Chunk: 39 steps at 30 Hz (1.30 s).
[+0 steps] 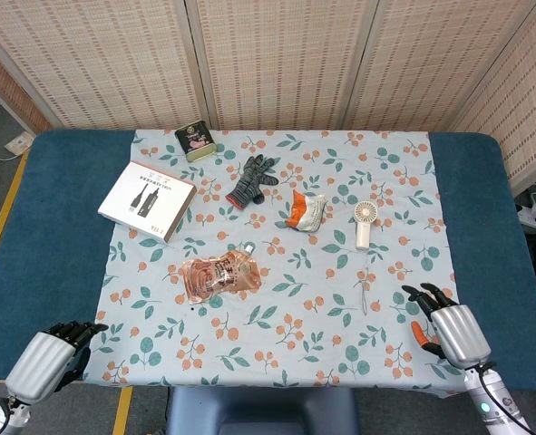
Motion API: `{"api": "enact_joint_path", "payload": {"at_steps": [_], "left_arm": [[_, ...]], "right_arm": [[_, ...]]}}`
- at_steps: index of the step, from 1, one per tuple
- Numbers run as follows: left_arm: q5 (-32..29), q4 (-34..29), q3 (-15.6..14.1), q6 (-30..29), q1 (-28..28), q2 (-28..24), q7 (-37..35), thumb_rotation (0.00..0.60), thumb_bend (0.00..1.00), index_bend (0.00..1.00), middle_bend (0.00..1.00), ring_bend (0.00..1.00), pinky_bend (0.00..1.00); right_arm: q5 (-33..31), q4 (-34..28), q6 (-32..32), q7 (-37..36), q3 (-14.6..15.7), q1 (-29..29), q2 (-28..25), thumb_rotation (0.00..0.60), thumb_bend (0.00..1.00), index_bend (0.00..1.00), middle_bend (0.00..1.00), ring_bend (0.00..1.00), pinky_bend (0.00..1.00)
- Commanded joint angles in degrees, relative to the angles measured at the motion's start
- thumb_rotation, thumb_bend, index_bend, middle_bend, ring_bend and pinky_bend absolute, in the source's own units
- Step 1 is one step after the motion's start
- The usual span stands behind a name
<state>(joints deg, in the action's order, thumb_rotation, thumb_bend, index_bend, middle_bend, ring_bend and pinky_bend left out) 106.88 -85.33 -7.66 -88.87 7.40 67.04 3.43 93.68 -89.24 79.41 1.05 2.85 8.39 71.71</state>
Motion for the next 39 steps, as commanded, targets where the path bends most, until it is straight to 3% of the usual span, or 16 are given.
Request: {"api": "enact_joint_path", "payload": {"at_steps": [1,9,12,15,17,20,29,35,39], "left_arm": [[0.4,0.0,-0.3,-0.2,0.0,-0.1,-0.3,0.600,0.62,0.28,0.35,0.38,0.54],[0.4,-0.2,-0.2,-1.2,-0.2,-0.7,-1.5,0.600,0.62,0.28,0.35,0.38,0.54],[-0.1,0.0,0.1,-1.6,-0.2,-0.8,-2.7,0.600,0.62,0.28,0.35,0.38,0.54],[-0.5,0.3,0.3,-1.0,0.1,-0.8,-3.1,0.600,0.62,0.28,0.35,0.38,0.54],[-0.7,0.2,0.2,-0.5,0.1,-0.9,-3.0,0.600,0.62,0.28,0.35,0.38,0.54],[-0.7,-0.2,-0.1,-0.6,0.0,-1.2,-3.4,0.600,0.63,0.28,0.35,0.38,0.55],[-1.3,-0.8,0.0,-1.2,-0.7,-1.9,-3.1,0.600,0.62,0.28,0.35,0.38,0.55],[-1.4,-1.0,-0.1,-1.0,-0.7,-2.0,-2.9,0.600,0.62,0.28,0.35,0.38,0.55],[-1.2,-1.1,-0.1,-1.0,-0.8,-2.1,-2.9,0.600,0.62,0.28,0.35,0.38,0.55]], "right_arm": [[-0.2,0.1,-0.2,0.1,0.0,0.0,0.2,0.600,0.44,0.15,0.30,0.14,0.49],[-0.6,0.9,-0.8,-0.8,-0.2,0.4,0.8,0.600,0.44,0.15,0.30,0.15,0.49],[-1.4,2.0,-1.3,-0.5,-1.3,1.0,1.7,0.600,0.44,0.16,0.38,0.27,0.53],[-3.4,2.6,-5.0,-0.7,-2.6,3.2,1.6,0.600,0.47,0.18,0.57,0.47,0.64],[-5.1,2.6,-8.7,-1.0,-3.6,5.3,1.1,0.600,0.53,0.19,0.66,0.56,0.72],[-7.1,3.2,-13.6,-0.5,-4.9,8.4,0.7,0.600,0.64,0.19,0.73,0.63,0.77],[-14.6,7.6,-26.1,-1.9,-8.4,15.8,2.7,0.600,0.68,0.03,0.75,0.64,0.78],[-17.6,9.3,-29.7,-3.3,-9.5,17.7,3.9,0.600,0.69,0.00,0.75,0.64,0.78],[-20.4,13.9,-33.2,-3.5,-11.0,20.7,7.0,0.600,0.69,0.00,0.75,0.64,0.78]]}}
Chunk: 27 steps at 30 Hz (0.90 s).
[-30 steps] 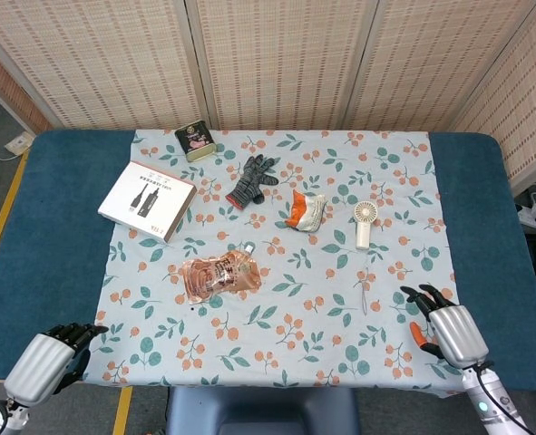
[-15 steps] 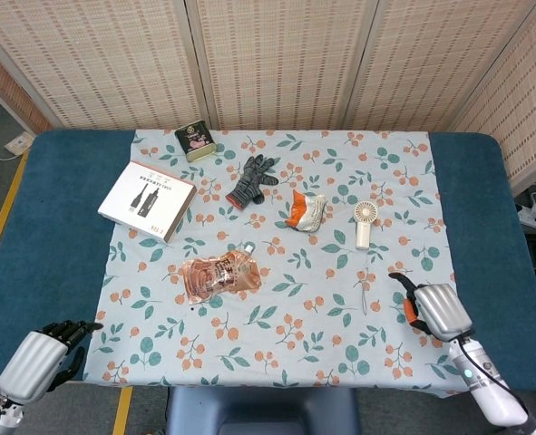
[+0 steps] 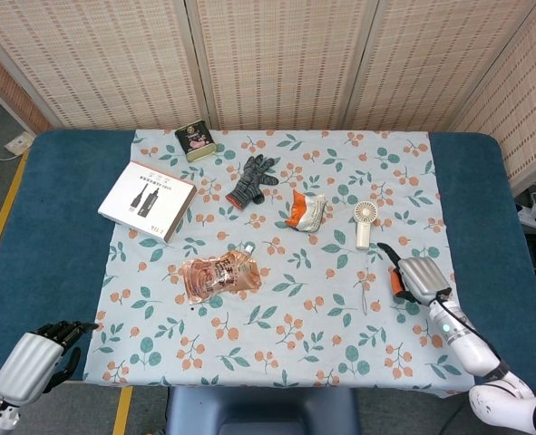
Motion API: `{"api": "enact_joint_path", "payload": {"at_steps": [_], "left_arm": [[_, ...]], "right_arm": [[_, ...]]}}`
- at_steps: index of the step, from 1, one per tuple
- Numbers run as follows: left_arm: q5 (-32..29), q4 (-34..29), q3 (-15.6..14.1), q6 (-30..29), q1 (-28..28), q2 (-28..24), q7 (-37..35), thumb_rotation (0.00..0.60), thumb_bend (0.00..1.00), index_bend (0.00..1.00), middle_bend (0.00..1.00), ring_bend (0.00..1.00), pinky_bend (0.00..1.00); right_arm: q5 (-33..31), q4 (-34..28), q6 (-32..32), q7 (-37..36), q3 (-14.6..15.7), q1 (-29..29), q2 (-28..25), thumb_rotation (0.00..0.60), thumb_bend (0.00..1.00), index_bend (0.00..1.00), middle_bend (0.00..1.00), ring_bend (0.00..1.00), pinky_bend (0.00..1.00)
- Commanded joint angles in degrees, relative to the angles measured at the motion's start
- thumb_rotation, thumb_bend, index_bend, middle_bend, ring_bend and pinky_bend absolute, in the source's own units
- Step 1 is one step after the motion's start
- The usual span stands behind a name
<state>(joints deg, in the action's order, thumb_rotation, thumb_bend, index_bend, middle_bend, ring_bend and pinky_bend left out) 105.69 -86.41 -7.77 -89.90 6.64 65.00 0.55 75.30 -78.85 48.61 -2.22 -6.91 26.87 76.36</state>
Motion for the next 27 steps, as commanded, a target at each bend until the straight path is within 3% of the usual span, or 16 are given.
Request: {"api": "enact_joint_path", "payload": {"at_steps": [1,10,27], "left_arm": [[0.0,0.0,0.0,0.0,0.0,-0.1,-0.1,0.600,0.62,0.28,0.35,0.38,0.55],[0.0,-0.2,0.0,0.2,0.0,-0.2,-0.2,0.600,0.62,0.28,0.35,0.38,0.55],[0.1,-0.2,0.1,0.2,-0.2,-0.3,0.0,0.600,0.62,0.28,0.35,0.38,0.55]], "right_arm": [[-2.4,4.3,-2.8,-0.3,-1.4,2.7,3.0,0.600,0.69,0.00,0.75,0.64,0.78],[-4.7,9.2,-5.1,-0.7,-1.7,4.8,5.6,0.600,0.69,0.00,0.75,0.64,0.78],[-3.3,14.5,-4.6,-6.1,-1.9,6.2,8.3,0.600,0.69,0.00,0.75,0.64,0.78]]}}
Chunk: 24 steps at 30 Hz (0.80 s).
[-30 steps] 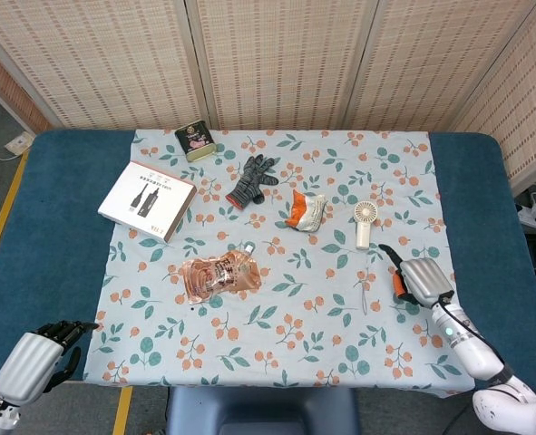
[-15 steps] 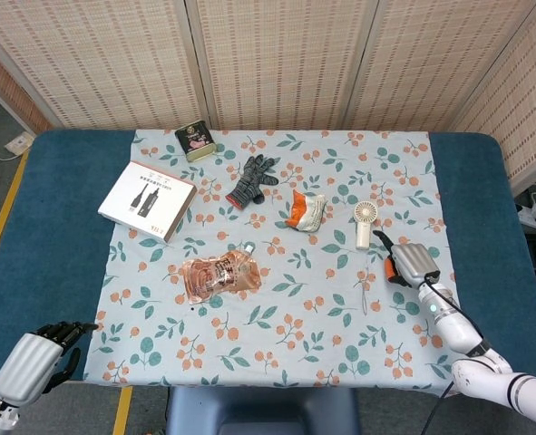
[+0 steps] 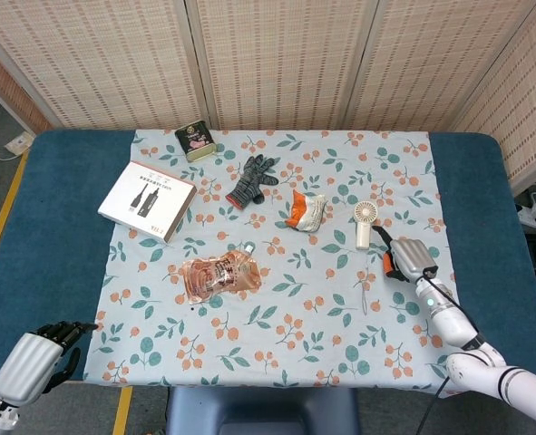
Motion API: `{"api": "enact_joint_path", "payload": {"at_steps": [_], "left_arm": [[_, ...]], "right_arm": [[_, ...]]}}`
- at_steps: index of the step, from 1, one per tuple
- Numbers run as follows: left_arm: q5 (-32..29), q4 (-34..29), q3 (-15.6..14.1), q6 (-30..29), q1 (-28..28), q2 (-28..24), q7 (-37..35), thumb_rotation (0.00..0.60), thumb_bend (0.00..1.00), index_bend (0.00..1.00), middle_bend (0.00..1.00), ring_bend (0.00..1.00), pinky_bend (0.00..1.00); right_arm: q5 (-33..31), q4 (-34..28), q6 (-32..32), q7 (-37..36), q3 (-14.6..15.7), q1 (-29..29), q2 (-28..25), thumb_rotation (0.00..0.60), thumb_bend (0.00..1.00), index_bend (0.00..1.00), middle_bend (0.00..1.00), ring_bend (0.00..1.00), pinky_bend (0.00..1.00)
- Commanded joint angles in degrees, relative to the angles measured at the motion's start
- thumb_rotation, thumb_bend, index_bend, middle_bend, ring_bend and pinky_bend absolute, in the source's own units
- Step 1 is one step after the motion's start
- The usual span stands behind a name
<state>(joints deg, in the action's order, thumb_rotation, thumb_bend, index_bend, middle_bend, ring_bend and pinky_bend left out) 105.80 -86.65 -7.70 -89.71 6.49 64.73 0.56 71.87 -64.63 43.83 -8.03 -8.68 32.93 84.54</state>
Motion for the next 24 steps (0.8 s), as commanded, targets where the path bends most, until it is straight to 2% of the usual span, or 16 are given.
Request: {"api": "enact_joint_path", "payload": {"at_steps": [1,24], "left_arm": [[0.1,0.0,0.0,-0.1,-0.1,0.0,0.0,0.600,0.62,0.28,0.35,0.38,0.55],[0.3,-0.1,0.0,-0.1,-0.1,-0.1,-0.1,0.600,0.62,0.28,0.36,0.38,0.55]], "right_arm": [[0.1,0.5,0.2,-0.4,-0.1,0.2,0.2,0.600,0.69,0.00,0.75,0.64,0.78],[0.5,2.8,-1.1,-3.9,1.1,0.6,0.8,0.600,0.69,0.00,0.75,0.64,0.78]]}}
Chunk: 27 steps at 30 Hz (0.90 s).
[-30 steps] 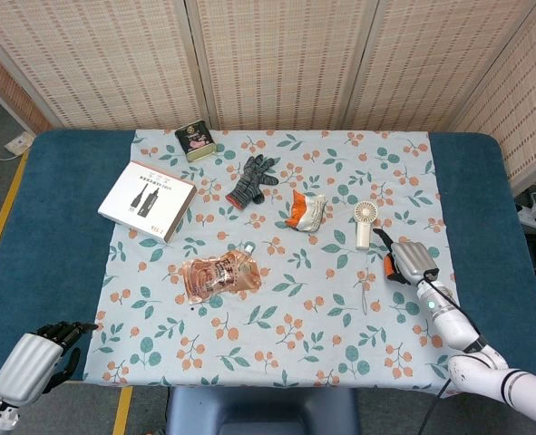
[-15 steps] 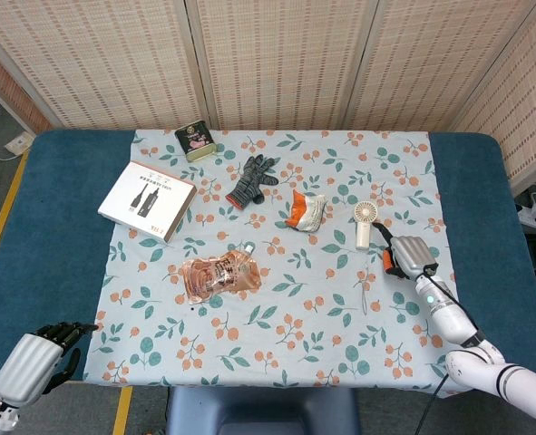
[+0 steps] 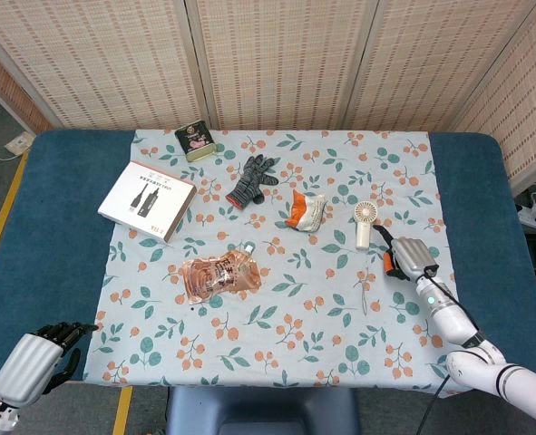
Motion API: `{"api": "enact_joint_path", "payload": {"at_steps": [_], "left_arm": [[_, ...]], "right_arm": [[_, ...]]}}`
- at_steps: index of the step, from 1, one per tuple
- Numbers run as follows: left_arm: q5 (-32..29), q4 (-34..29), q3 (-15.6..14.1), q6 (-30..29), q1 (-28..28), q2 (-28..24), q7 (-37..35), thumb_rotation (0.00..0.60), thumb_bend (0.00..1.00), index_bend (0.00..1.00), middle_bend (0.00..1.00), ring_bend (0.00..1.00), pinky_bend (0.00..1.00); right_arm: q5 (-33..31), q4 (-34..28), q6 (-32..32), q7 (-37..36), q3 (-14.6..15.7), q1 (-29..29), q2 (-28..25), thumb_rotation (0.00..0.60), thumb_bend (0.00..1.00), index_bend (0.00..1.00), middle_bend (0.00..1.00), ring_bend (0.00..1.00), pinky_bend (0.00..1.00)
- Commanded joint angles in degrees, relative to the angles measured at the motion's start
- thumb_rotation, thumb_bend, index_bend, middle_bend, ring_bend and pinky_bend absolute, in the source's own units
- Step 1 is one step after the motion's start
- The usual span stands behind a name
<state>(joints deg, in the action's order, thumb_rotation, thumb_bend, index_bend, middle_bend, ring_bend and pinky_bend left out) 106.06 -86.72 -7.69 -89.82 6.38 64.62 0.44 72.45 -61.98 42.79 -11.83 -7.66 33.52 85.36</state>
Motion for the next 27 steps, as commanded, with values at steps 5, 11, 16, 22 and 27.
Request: {"api": "enact_joint_path", "payload": {"at_steps": [5,11,16,22,27], "left_arm": [[0.1,0.0,0.0,-0.2,-0.1,0.0,0.0,0.600,0.62,0.28,0.36,0.38,0.55],[0.2,0.1,0.0,-0.3,-0.1,0.1,-0.1,0.600,0.62,0.28,0.36,0.38,0.55],[0.2,0.1,0.1,-0.3,-0.1,0.1,-0.2,0.600,0.62,0.28,0.36,0.38,0.55],[0.2,0.1,0.1,-0.4,-0.1,0.1,-0.2,0.600,0.62,0.28,0.36,0.38,0.55],[0.2,0.1,0.1,-0.4,-0.2,0.0,-0.2,0.600,0.62,0.28,0.36,0.38,0.55]], "right_arm": [[0.0,0.7,-0.4,-0.5,0.2,0.1,0.2,0.600,0.69,0.00,0.75,0.64,0.78],[0.2,1.5,-0.5,-1.2,0.3,0.2,0.7,0.600,0.69,0.00,0.75,0.64,0.78],[0.5,2.2,-0.8,-1.8,0.5,0.4,1.2,0.600,0.69,0.00,0.75,0.64,0.78],[0.9,2.8,-1.0,-2.3,0.5,0.8,1.5,0.600,0.69,0.00,0.75,0.64,0.78],[1.1,3.3,-1.1,-2.5,0.5,1.1,1.8,0.600,0.69,0.00,0.75,0.64,0.78]]}}
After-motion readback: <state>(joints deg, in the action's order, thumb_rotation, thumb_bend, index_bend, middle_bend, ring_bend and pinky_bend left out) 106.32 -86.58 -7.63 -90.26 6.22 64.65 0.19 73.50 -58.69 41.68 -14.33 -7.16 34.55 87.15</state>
